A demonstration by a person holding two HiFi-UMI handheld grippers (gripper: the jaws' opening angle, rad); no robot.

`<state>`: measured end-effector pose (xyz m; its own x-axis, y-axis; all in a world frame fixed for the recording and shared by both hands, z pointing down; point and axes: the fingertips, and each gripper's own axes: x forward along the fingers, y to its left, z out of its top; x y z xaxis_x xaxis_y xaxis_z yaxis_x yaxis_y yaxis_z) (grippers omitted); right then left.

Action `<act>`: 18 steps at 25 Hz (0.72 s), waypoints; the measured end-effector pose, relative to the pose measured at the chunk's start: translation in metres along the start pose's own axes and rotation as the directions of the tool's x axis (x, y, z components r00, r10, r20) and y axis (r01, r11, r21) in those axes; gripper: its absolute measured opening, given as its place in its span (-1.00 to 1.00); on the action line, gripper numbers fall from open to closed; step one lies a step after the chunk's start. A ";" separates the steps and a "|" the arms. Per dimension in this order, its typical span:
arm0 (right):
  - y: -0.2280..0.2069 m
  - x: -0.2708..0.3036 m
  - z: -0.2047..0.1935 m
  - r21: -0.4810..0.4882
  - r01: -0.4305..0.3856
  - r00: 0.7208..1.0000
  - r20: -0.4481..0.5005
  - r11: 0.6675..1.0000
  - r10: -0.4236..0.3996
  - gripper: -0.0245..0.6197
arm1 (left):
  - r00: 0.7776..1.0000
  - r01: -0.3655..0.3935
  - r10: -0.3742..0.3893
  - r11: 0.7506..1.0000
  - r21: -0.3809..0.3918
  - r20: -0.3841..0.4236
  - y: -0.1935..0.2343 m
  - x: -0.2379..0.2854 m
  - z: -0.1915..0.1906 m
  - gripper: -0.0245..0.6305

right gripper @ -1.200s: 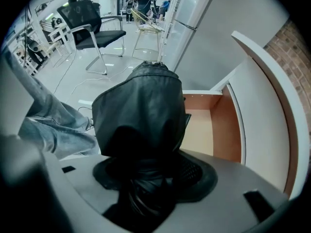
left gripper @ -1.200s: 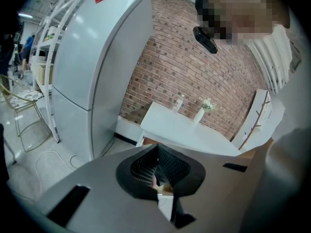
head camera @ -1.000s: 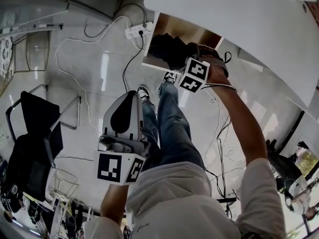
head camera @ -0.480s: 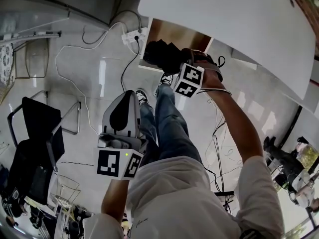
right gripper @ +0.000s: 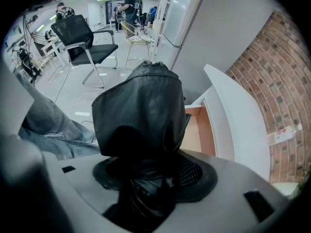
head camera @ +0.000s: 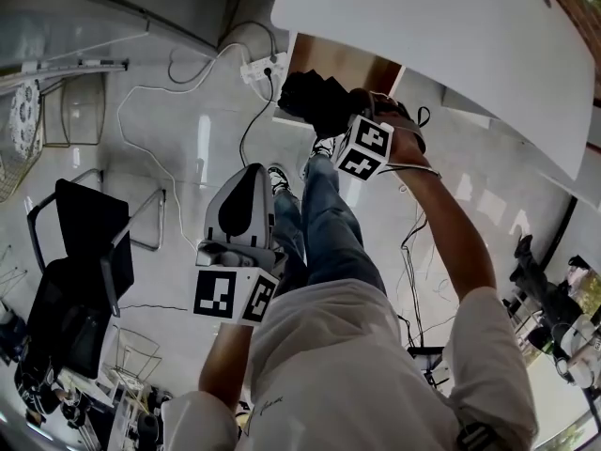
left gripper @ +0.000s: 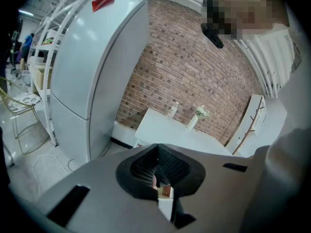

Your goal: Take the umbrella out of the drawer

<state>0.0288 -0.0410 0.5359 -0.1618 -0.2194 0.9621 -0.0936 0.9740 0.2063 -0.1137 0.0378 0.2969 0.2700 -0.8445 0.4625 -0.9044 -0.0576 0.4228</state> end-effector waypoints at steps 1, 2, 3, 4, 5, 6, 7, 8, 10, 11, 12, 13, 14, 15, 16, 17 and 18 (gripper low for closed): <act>0.000 -0.004 0.001 0.005 0.003 1.000 0.000 1.000 -0.003 -0.13 | 1.000 0.004 -0.004 1.000 0.000 0.003 -0.001 -0.002 0.002 -0.87; 0.000 -0.008 0.002 0.010 0.006 1.000 0.002 1.000 -0.006 -0.13 | 1.000 0.008 -0.008 1.000 -0.002 0.006 -0.003 -0.004 0.005 -0.87; 0.000 -0.012 0.004 0.017 0.010 1.000 0.005 1.000 -0.010 -0.13 | 1.000 0.012 -0.012 1.000 -0.007 0.009 -0.004 -0.006 0.007 -0.87; -0.001 -0.017 0.005 0.024 0.014 1.000 0.010 1.000 -0.015 -0.13 | 1.000 0.017 -0.017 1.000 -0.015 0.013 -0.005 -0.008 0.010 -0.87; -0.002 -0.023 0.006 0.034 0.019 1.000 0.017 0.999 -0.020 -0.13 | 1.000 0.022 -0.021 1.000 -0.022 0.018 -0.007 -0.009 0.012 -0.87; -0.002 -0.029 0.008 0.045 0.023 0.999 0.023 0.999 -0.024 -0.13 | 0.999 0.027 -0.026 0.999 -0.025 0.022 -0.008 -0.011 0.014 -0.87; -0.003 -0.034 0.009 0.056 0.027 0.999 0.028 0.998 -0.028 -0.13 | 0.999 0.031 -0.031 0.999 -0.024 0.026 -0.009 -0.012 0.016 -0.87; -0.003 -0.039 0.011 0.065 0.031 0.999 0.033 0.997 -0.033 -0.13 | 0.999 0.036 -0.036 0.999 -0.022 0.028 -0.010 -0.013 0.017 -0.87; -0.003 -0.049 0.016 0.076 0.040 0.998 0.043 0.996 -0.043 -0.13 | 0.999 0.043 -0.043 0.999 -0.015 0.029 -0.011 -0.016 0.018 -0.87; -0.002 -0.054 0.018 0.080 0.042 0.998 0.048 0.996 -0.046 -0.13 | 0.999 0.046 -0.046 0.999 -0.011 0.029 -0.012 -0.018 0.019 -0.87; -0.001 -0.060 0.020 0.085 0.044 0.997 0.054 0.995 -0.048 -0.13 | 0.998 0.050 -0.049 0.999 -0.008 0.028 -0.013 -0.021 0.020 -0.87; 0.000 -0.065 0.022 0.091 0.044 0.997 0.060 0.995 -0.050 -0.13 | 0.998 0.053 -0.053 0.999 -0.005 0.028 -0.014 -0.023 0.021 -0.87; 0.001 -0.069 0.023 0.097 0.045 0.997 0.064 0.994 -0.052 -0.13 | 0.998 0.057 -0.057 0.998 -0.004 0.029 -0.015 -0.026 0.023 -0.87; 0.002 -0.073 0.024 0.103 0.046 0.996 0.068 0.994 -0.053 -0.13 | 0.998 0.061 -0.061 0.998 -0.004 0.031 -0.016 -0.029 0.024 -0.87; 0.003 -0.077 0.025 0.110 0.048 0.996 0.071 0.993 -0.056 -0.13 | 0.997 0.063 -0.063 0.998 -0.004 0.034 -0.017 -0.032 0.026 -0.87; 0.003 -0.080 0.027 0.116 0.050 0.995 0.074 0.992 -0.059 -0.13 | 0.997 0.065 -0.065 0.998 -0.004 0.037 -0.017 -0.035 0.028 -0.87; 0.004 -0.083 0.029 0.123 0.052 0.995 0.077 0.991 -0.062 -0.13 | 0.997 0.066 -0.066 0.998 -0.003 0.038 -0.017 -0.037 0.029 -0.87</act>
<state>0.0136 -0.0206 0.4512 -0.2312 -0.2828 0.9309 -0.2224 0.9469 0.2324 -0.1180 0.0551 0.2501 0.3165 -0.8584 0.4036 -0.8835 -0.1119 0.4549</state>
